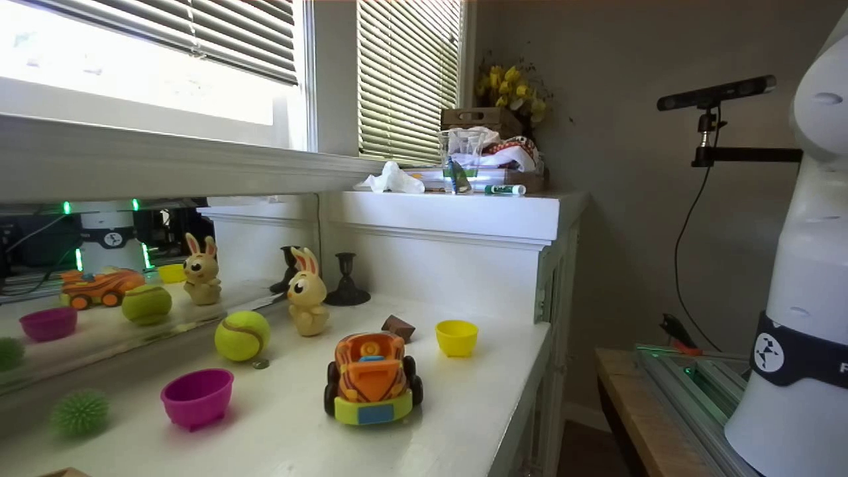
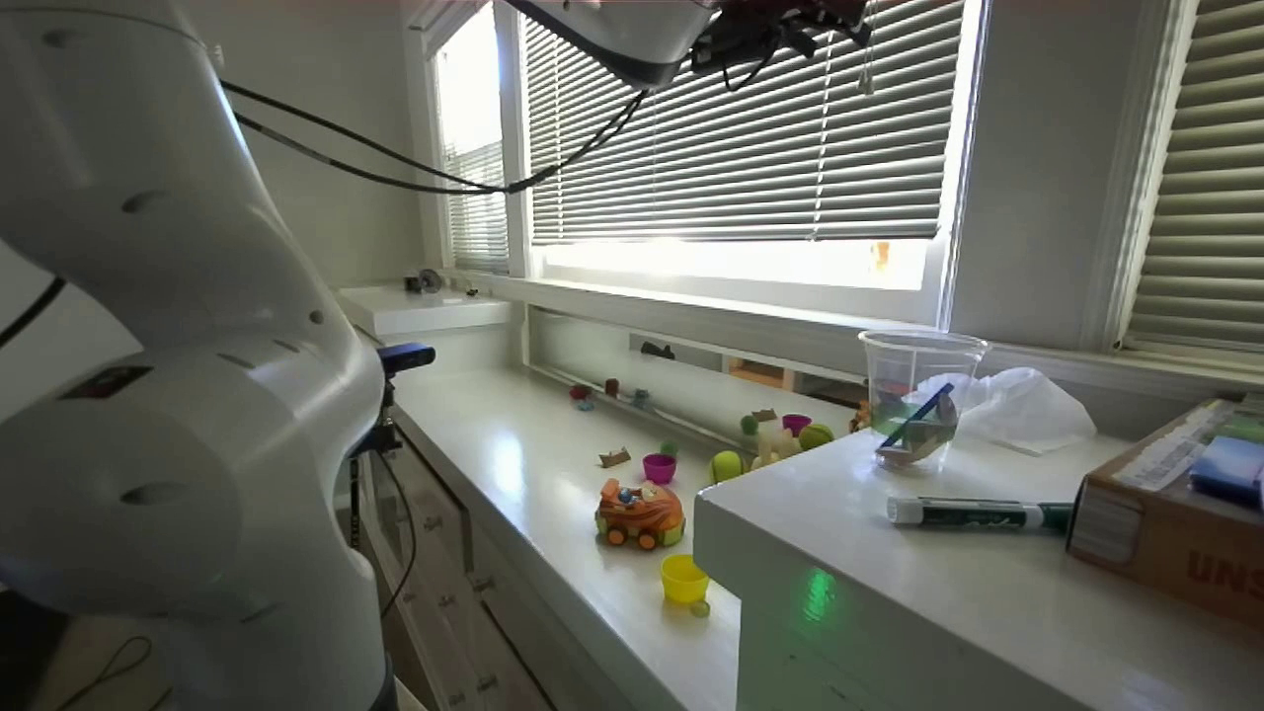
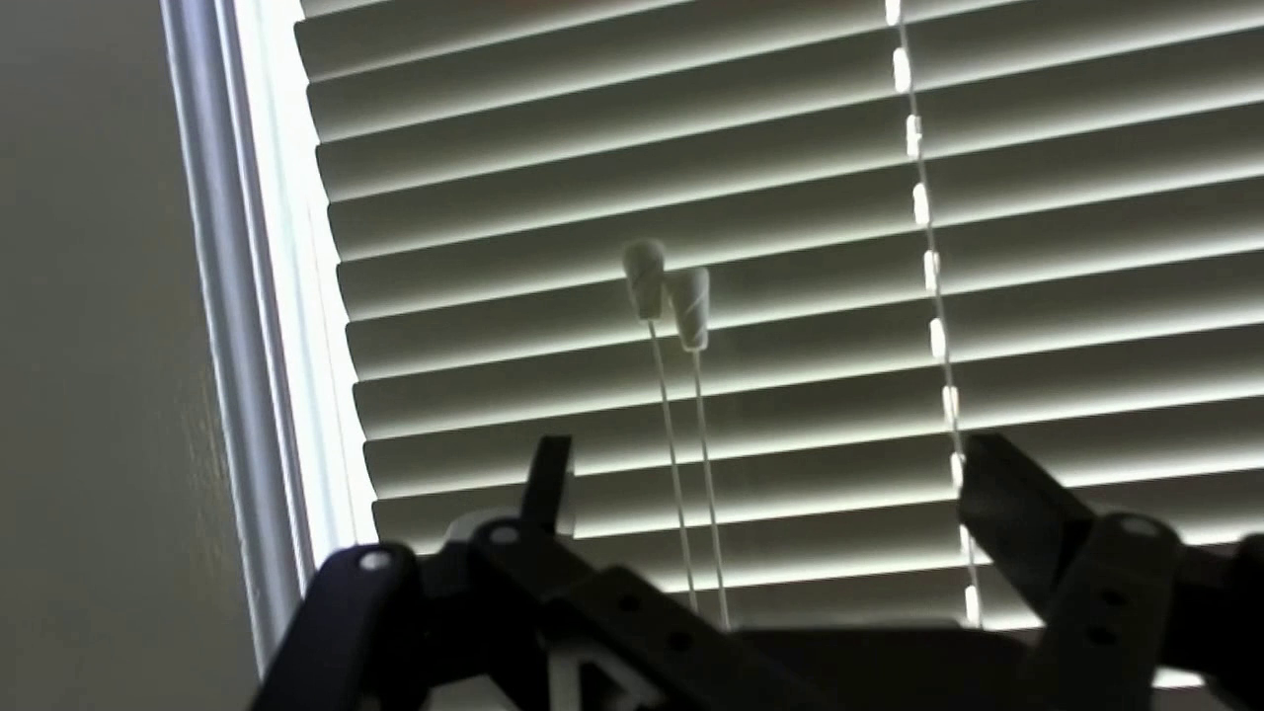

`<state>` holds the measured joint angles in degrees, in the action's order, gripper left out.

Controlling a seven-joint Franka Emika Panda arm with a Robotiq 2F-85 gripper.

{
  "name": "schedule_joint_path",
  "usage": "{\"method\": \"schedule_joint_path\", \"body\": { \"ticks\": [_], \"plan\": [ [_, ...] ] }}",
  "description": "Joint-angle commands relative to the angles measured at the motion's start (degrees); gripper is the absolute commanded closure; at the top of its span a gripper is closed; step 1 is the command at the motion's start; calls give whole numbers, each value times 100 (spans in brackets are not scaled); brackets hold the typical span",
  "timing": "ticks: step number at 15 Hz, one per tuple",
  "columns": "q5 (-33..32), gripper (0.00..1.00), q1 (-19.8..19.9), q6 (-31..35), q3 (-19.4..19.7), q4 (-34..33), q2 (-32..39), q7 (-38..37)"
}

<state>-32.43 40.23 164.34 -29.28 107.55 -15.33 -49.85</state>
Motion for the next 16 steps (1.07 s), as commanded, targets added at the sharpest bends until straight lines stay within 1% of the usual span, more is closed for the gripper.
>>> {"method": "schedule_joint_path", "body": {
  "ticks": [1,6,12,13,14,16],
  "plan": [
    [-526,0,446,100,-405,-437,258,-627],
    [-1148,0,981,68,-830,-640,362,-1148],
    [-1582,0,1366,37,-1163,-800,522,-1458],
    [-1611,12,1408,44,-1207,-810,547,-1476],
    [-1660,26,1441,58,-1250,-837,584,-1472],
    [-1736,41,1504,58,-1331,-851,623,-1494]
  ]
}}
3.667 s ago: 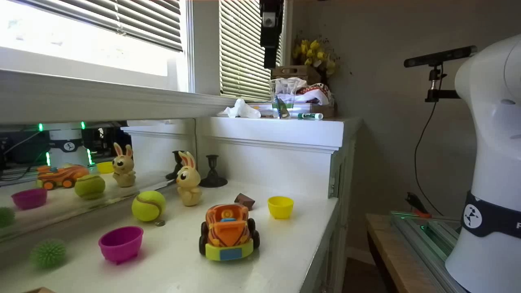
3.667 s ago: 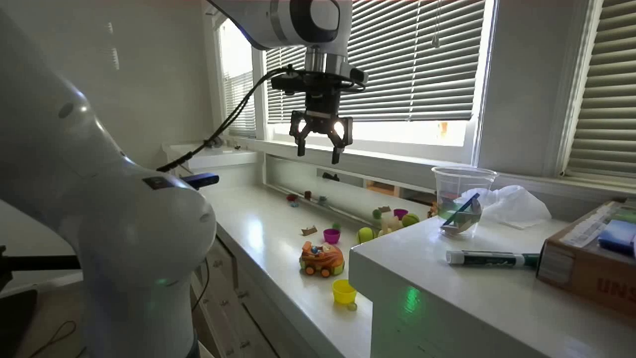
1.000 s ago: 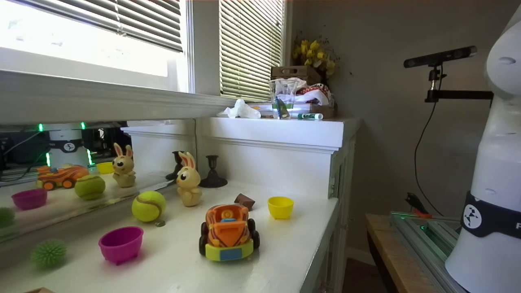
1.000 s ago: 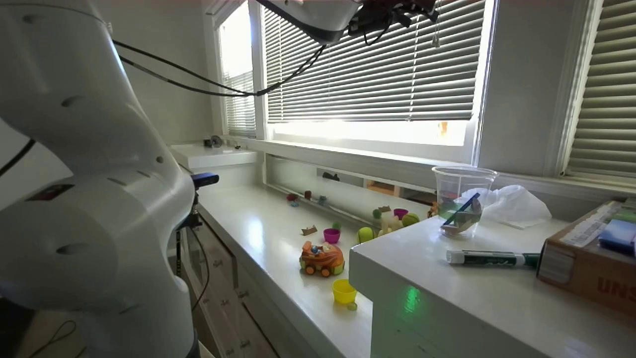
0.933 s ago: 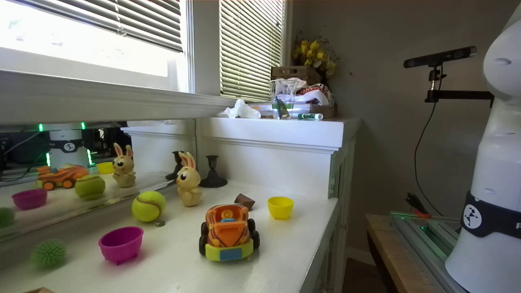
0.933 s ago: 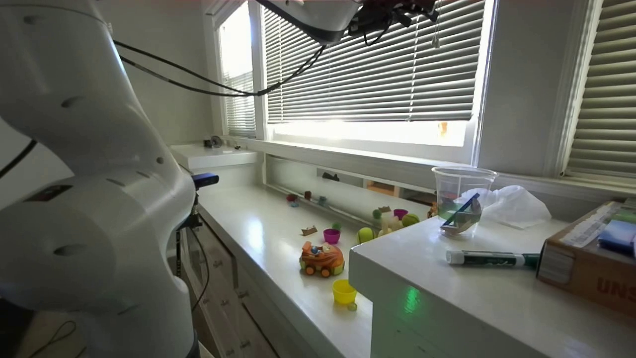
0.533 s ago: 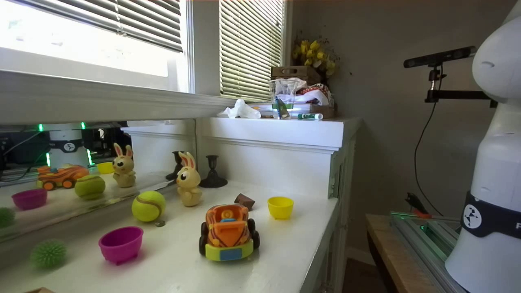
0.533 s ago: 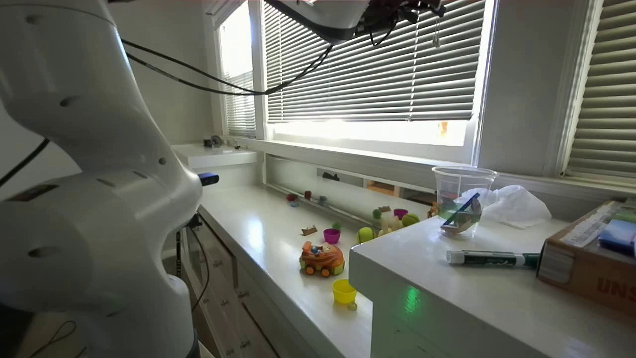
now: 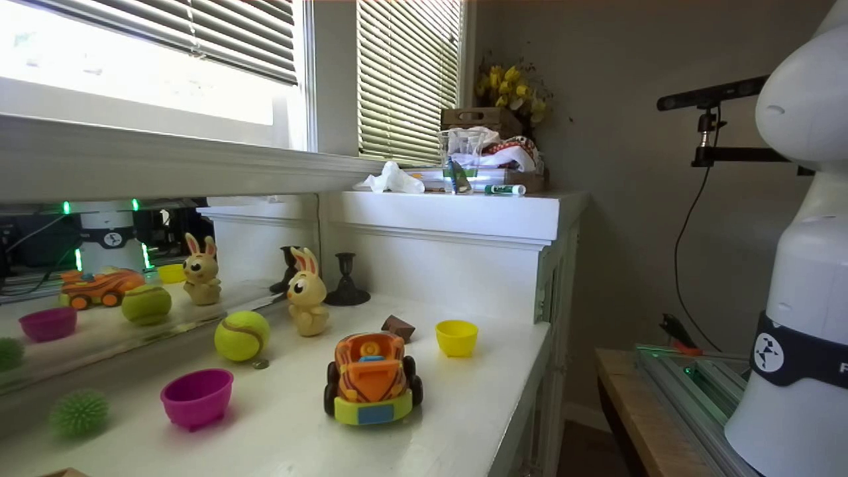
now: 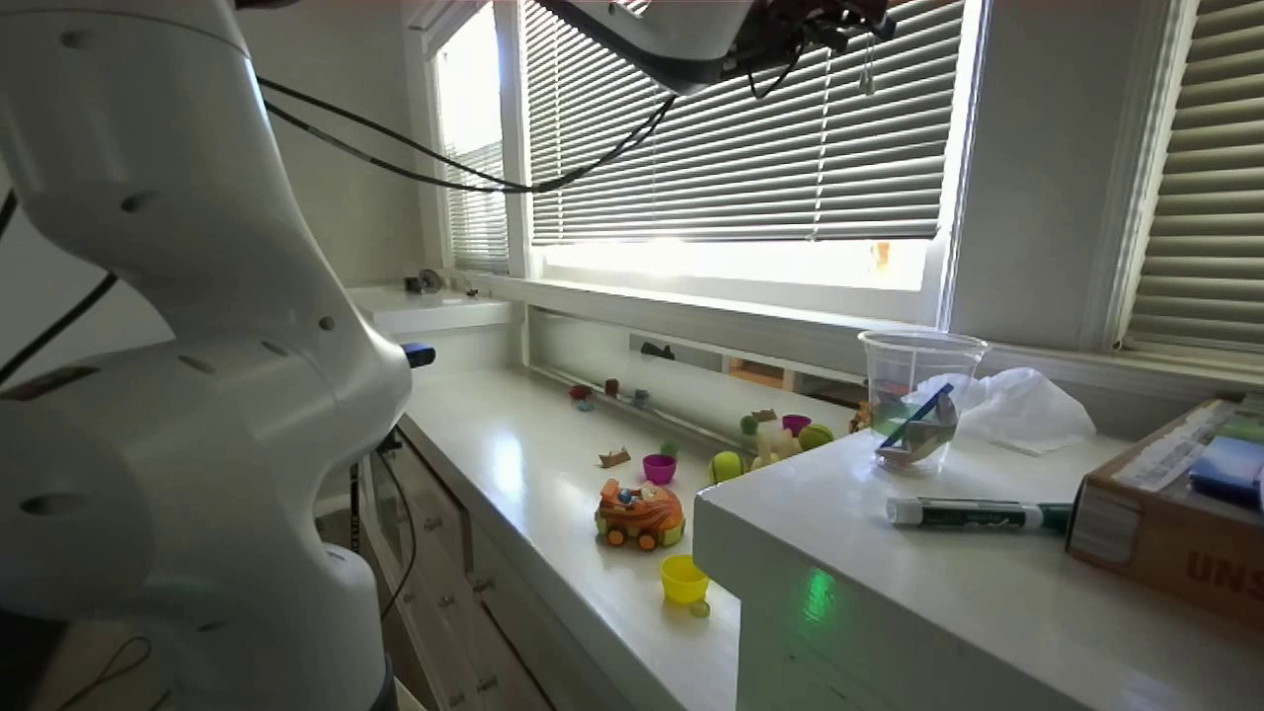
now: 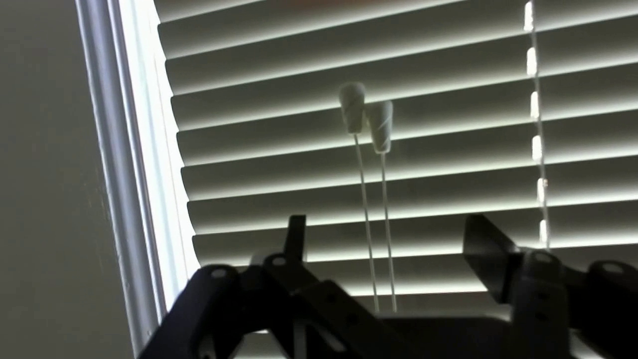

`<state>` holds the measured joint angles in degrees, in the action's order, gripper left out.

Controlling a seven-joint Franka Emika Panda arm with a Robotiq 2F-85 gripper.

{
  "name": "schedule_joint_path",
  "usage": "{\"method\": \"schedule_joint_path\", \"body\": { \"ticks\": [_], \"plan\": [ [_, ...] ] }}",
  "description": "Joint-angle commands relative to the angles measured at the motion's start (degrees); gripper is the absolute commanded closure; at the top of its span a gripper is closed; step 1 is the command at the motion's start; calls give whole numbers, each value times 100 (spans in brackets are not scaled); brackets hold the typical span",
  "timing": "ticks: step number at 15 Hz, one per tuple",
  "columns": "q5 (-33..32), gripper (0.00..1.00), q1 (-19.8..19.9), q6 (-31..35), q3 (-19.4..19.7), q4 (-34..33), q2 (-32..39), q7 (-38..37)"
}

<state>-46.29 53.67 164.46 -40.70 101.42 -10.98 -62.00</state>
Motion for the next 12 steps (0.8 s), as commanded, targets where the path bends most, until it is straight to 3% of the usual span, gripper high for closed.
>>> {"method": "schedule_joint_path", "body": {
  "ticks": [1,8,12],
  "plan": [
    [-342,50,165,43,-215,-239,221,-252],
    [-305,98,255,48,-348,-254,316,-197],
    [-201,100,221,23,-357,-209,280,-139]
  ]
}}
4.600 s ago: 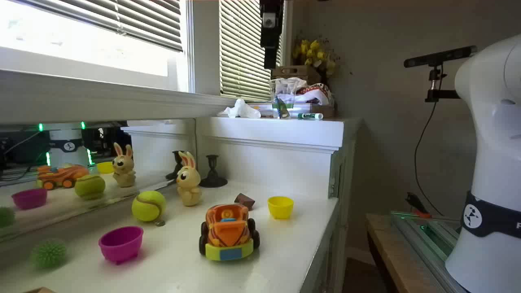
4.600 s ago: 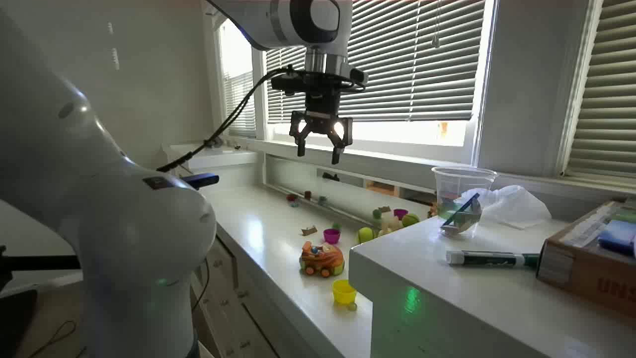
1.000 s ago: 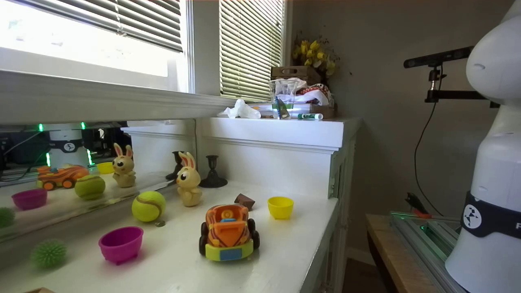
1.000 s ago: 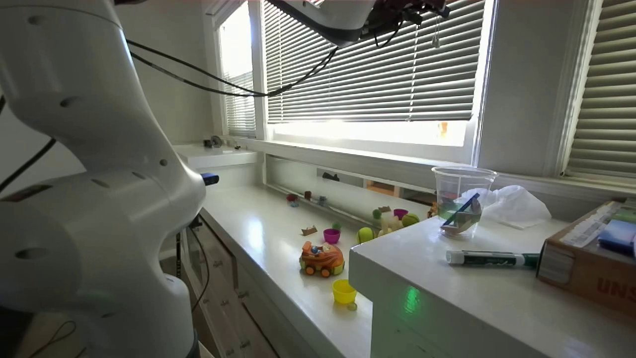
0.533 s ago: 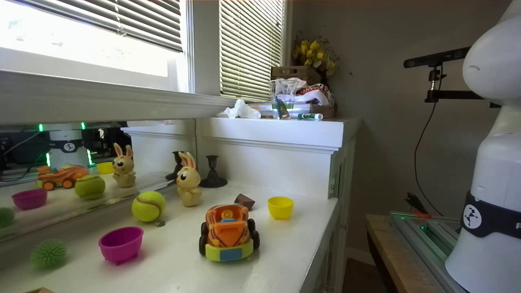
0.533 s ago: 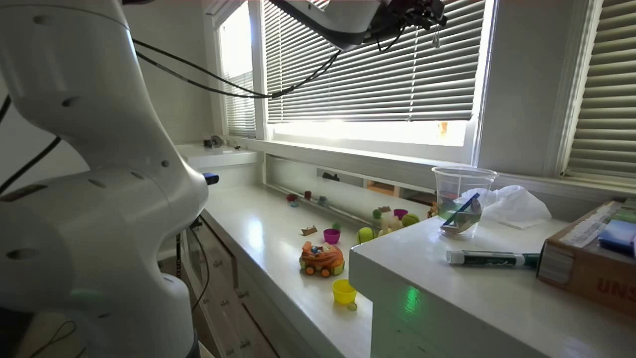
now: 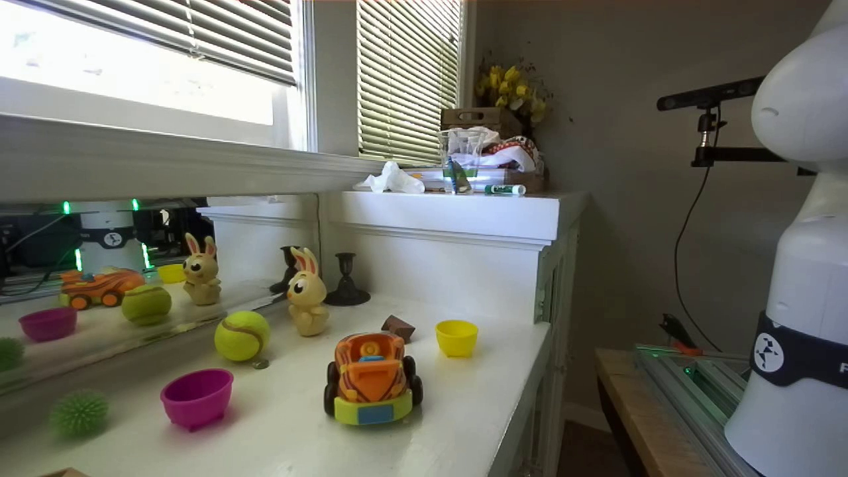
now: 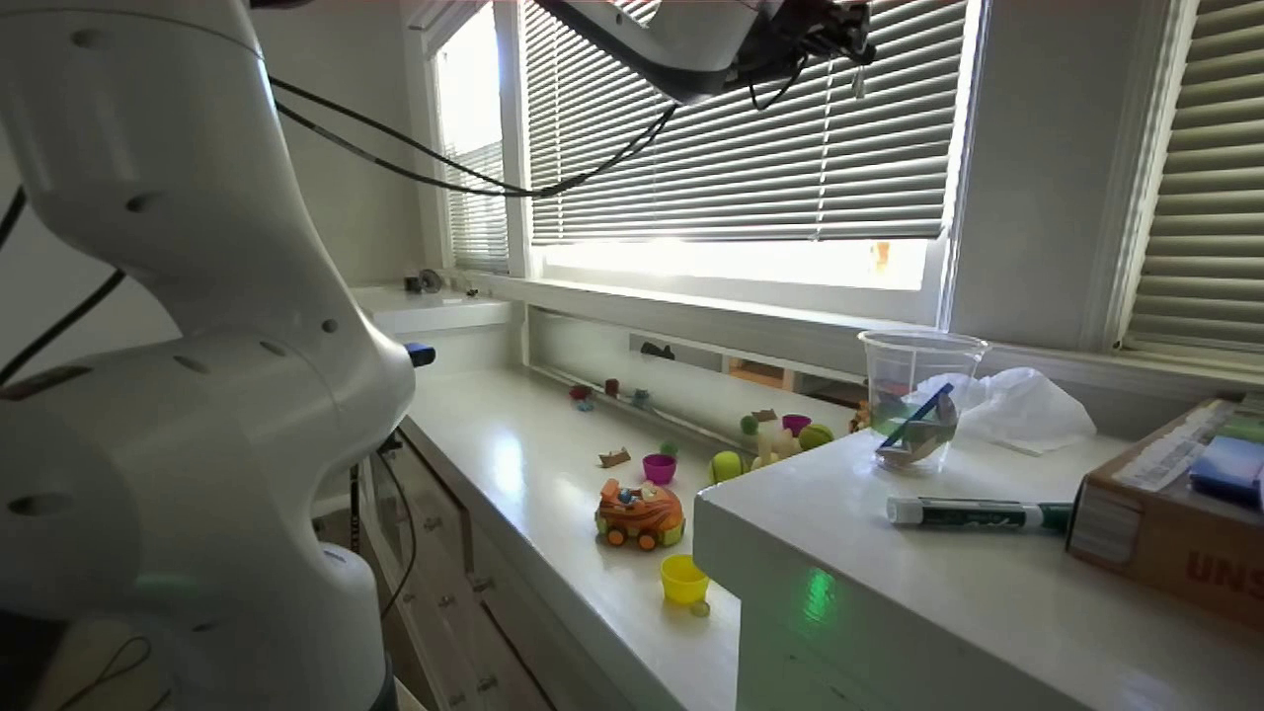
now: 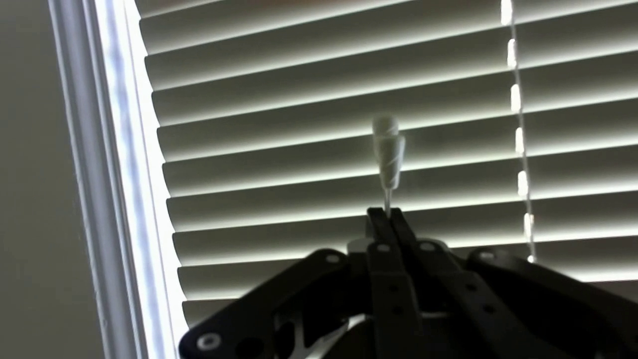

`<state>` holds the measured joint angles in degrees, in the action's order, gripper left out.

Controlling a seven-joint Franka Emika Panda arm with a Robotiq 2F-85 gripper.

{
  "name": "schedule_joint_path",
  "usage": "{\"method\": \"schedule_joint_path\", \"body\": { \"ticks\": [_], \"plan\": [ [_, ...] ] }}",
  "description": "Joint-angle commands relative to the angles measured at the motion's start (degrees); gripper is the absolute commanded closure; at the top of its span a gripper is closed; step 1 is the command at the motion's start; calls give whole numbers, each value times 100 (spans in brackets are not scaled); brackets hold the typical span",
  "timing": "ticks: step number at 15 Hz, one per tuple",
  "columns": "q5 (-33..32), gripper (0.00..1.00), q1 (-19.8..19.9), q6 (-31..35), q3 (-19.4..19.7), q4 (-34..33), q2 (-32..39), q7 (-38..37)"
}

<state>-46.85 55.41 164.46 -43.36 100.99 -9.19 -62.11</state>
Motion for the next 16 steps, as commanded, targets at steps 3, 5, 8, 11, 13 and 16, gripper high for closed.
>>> {"method": "schedule_joint_path", "body": {
  "ticks": [3,5,8,11,13,16],
  "plan": [
    [-56,99,-1,38,-90,-102,41,-71],
    [197,99,-118,61,-14,40,-78,57],
    [858,99,-512,330,276,478,-373,481],
    [1405,99,-927,574,613,1029,-509,924],
    [1591,99,-1157,733,891,1500,-634,1162],
    [1611,99,-1399,933,1271,2124,-720,1375]
  ]
}}
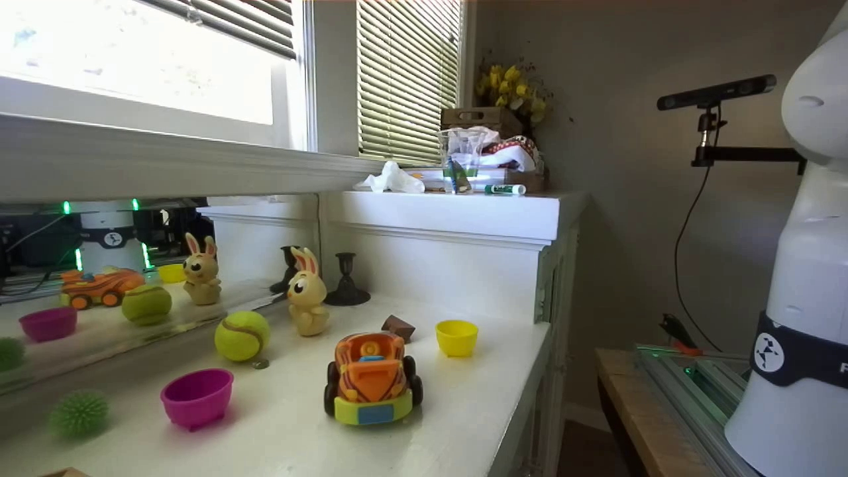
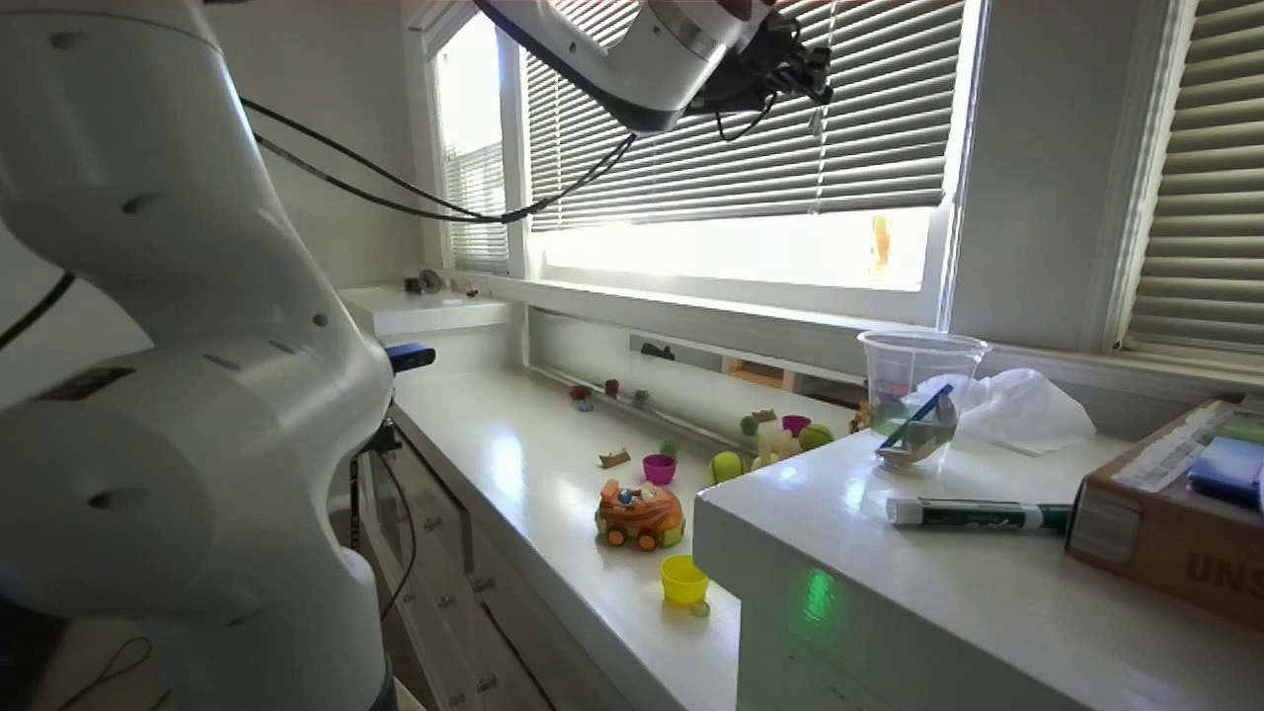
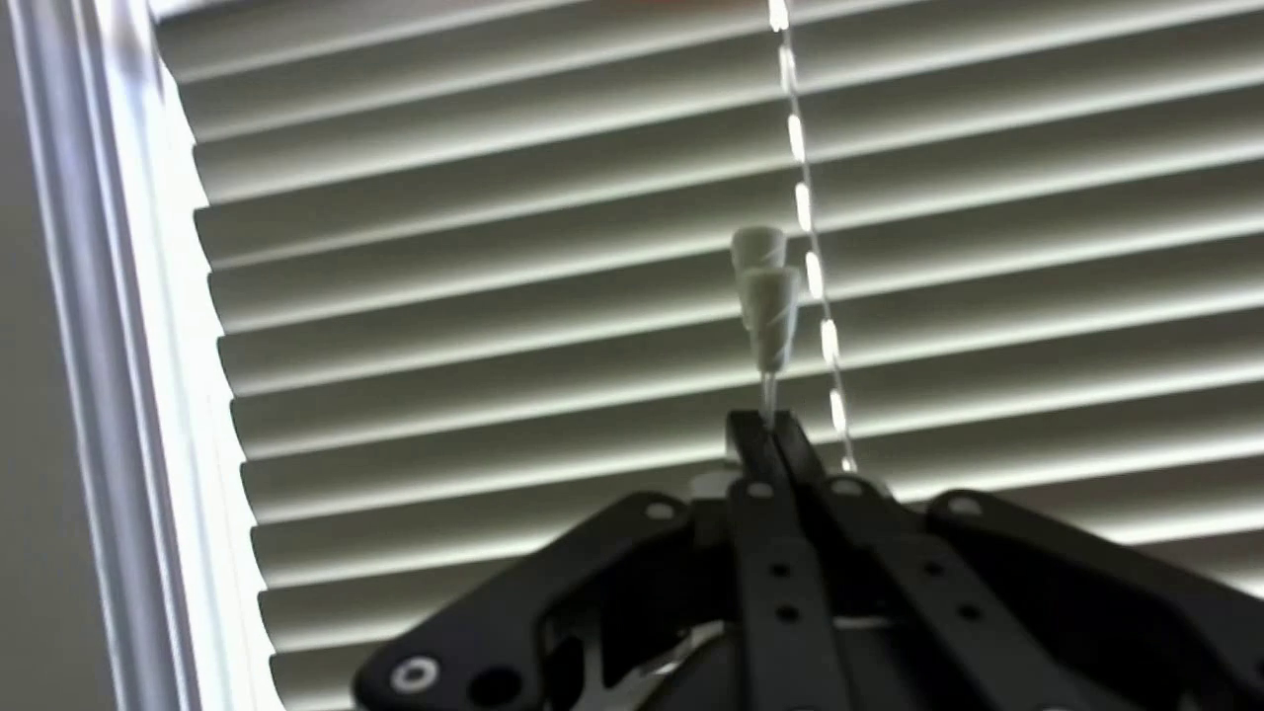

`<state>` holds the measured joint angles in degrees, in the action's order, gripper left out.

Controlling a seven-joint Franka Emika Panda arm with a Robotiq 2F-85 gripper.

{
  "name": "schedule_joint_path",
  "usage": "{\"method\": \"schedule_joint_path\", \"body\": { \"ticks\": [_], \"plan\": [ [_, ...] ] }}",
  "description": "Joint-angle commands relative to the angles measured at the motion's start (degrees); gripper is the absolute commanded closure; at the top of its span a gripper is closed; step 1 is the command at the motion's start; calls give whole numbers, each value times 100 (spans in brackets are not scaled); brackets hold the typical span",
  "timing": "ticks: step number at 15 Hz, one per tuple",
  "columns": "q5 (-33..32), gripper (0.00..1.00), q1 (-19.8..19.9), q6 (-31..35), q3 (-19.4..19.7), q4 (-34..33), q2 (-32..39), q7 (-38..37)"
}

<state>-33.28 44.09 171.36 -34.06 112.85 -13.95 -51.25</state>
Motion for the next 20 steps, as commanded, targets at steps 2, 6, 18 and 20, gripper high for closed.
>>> {"method": "schedule_joint_path", "body": {
  "ticks": [2,6,18,20],
  "plan": [
    [222,99,-391,361,550,1269,-204,368],
    [64,99,-436,500,748,1844,-144,412],
    [150,99,-1110,702,1334,3135,323,853],
    [74,99,-1119,675,1437,3280,382,918]
  ]
}}
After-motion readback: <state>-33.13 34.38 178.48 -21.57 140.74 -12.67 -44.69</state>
